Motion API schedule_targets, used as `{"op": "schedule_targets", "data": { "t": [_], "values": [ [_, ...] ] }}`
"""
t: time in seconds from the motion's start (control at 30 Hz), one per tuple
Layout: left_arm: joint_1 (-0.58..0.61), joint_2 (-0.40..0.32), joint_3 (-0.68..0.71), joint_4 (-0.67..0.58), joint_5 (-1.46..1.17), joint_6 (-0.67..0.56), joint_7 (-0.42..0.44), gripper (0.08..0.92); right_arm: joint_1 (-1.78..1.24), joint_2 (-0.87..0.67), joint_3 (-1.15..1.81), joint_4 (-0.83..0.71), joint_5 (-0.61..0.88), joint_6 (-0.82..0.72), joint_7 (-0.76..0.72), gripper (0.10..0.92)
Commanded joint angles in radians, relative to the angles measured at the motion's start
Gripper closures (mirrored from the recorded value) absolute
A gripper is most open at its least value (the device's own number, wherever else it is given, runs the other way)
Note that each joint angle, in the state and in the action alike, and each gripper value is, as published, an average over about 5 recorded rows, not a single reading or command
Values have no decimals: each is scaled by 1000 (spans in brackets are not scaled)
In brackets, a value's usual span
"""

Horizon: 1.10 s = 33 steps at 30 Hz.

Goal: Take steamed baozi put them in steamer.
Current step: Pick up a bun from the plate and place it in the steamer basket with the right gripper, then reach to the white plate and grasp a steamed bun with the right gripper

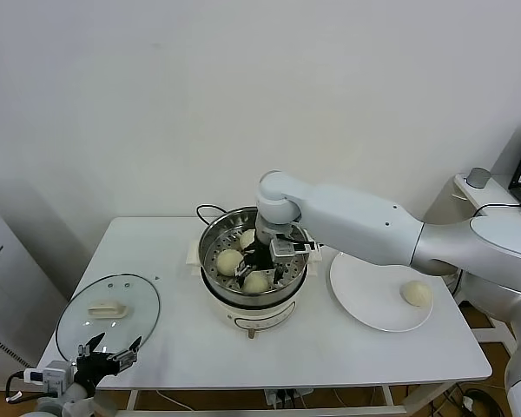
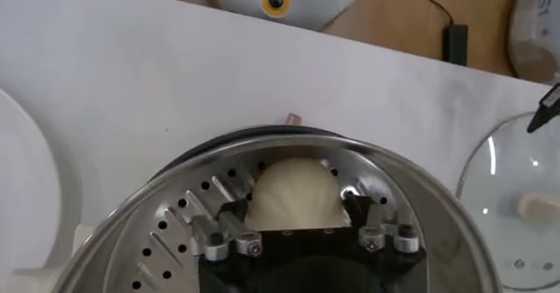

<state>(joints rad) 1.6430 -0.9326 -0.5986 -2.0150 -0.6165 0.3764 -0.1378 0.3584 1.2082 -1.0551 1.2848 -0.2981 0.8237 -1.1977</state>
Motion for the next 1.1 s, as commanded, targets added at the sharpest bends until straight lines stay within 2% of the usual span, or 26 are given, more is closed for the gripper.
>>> {"op": "schedule_targets", "data": {
  "t": [0.03,0.2,0.37,0.47,0.8,1.1],
  "values": [
    [0,0,0,-1,0,1,0,177,33,-3,56,-29,9,49,0,206],
    [1,0,1,-1,-1,1,0,177,124,-44,68,-89,117,-19,-18,203],
    [-7,1,2,-5,-1,6,-1,177,214,-154,-32,-128,326,-241,-47,203],
    [-10,1,5,-8,-1,9,-2,177,248,-214,-85,-154,403,-342,-69,203],
    [-7,2,1,-9,-4,7,-1,177,277,-353,-200,-282,478,-496,-132,203],
    [-2,-3,-1,-18,-4,8,-2,177,216,-430,-223,-345,452,-549,-130,203]
  ]
}}
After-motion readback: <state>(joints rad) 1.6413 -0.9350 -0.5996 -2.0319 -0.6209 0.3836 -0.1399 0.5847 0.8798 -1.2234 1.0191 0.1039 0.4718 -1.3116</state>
